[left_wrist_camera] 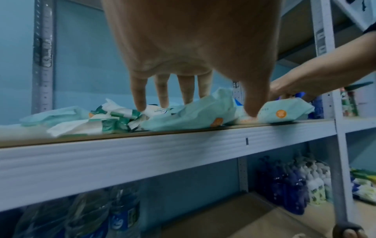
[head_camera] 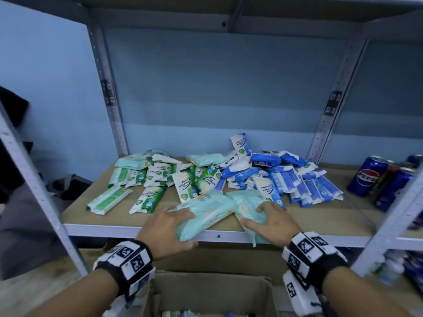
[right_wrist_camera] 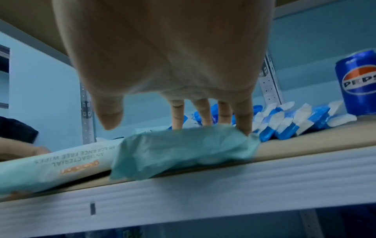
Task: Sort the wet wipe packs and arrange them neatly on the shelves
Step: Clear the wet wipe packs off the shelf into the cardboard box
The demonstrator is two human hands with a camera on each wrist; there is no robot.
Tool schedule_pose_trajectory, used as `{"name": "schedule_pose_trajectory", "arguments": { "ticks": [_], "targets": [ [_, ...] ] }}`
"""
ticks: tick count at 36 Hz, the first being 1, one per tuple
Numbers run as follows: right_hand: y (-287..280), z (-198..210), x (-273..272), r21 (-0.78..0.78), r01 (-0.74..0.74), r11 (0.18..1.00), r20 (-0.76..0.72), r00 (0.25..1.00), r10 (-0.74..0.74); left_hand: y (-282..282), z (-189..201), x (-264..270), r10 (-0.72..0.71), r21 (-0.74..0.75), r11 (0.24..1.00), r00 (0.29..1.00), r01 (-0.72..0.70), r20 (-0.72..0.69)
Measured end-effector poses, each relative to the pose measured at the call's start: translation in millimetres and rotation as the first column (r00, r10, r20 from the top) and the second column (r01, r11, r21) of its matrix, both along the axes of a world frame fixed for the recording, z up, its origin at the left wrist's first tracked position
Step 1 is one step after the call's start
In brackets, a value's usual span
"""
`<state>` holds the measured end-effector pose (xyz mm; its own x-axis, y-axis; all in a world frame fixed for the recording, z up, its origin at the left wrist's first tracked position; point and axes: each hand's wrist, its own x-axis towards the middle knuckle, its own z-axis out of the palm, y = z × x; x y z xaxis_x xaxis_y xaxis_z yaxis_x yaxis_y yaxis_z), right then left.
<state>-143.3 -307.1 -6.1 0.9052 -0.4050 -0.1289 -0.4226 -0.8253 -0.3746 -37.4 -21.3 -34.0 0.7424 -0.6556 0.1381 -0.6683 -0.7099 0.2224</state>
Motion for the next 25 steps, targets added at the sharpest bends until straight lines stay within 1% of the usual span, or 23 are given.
{"name": "schedule_pose_trajectory", "arguments": {
  "ticks": [2, 4, 8, 10, 11, 14, 18, 22, 25],
  "targets": [
    [4.9, -7.7, 2.8, -0.038, 0.041, 0.998, 0.006, 0.999, -0.041, -7.7, 5.6, -4.7, 0.112, 0.055, 0.992, 0.994, -0.112, -0.004],
    [8.7, -14.7, 4.5, -0.091, 0.076, 0.993, 0.034, 0.997, -0.073, -19.0, 10.7, -9.0, 0.174, 0.059, 0.983, 0.985, -0.174, 0.003],
    [12.8, -19.2, 5.1, -0.177, 0.102, 0.979, 0.086, 0.992, -0.088, -34.1, 8.0, -2.9, 0.258, -0.031, 0.965, 0.962, -0.262, -0.093],
    [10.5, -19.9, 3.8, -0.173, 0.093, 0.981, 0.088, 0.993, -0.078, -36.5, 4.7, 2.9, 0.292, -0.049, 0.952, 0.947, -0.301, -0.135],
    [9.3, -20.1, 1.8, -0.162, 0.088, 0.983, 0.087, 0.993, -0.075, -37.2, 3.1, 5.0, 0.306, -0.035, 0.949, 0.941, -0.314, -0.142],
    [7.5, -21.7, -7.7, -0.150, 0.080, 0.985, 0.101, 0.993, -0.065, -37.9, 3.5, 7.1, 0.304, 0.030, 0.953, 0.946, -0.303, -0.113],
    [10.3, -25.8, -22.5, -0.133, 0.064, 0.989, 0.143, 0.989, -0.044, -33.5, -1.5, 6.9, 0.301, 0.040, 0.954, 0.952, -0.299, -0.059],
    [15.5, -35.1, -38.1, -0.145, 0.033, 0.989, 0.182, 0.983, -0.006, -24.1, -19.3, -7.0, 0.279, -0.014, 0.960, 0.958, -0.279, 0.058],
    [20.1, -45.4, -50.5, -0.164, 0.025, 0.986, 0.178, 0.984, 0.005, -15.7, -32.2, -22.0, 0.269, -0.065, 0.963, 0.957, -0.263, 0.112]
  ]
}}
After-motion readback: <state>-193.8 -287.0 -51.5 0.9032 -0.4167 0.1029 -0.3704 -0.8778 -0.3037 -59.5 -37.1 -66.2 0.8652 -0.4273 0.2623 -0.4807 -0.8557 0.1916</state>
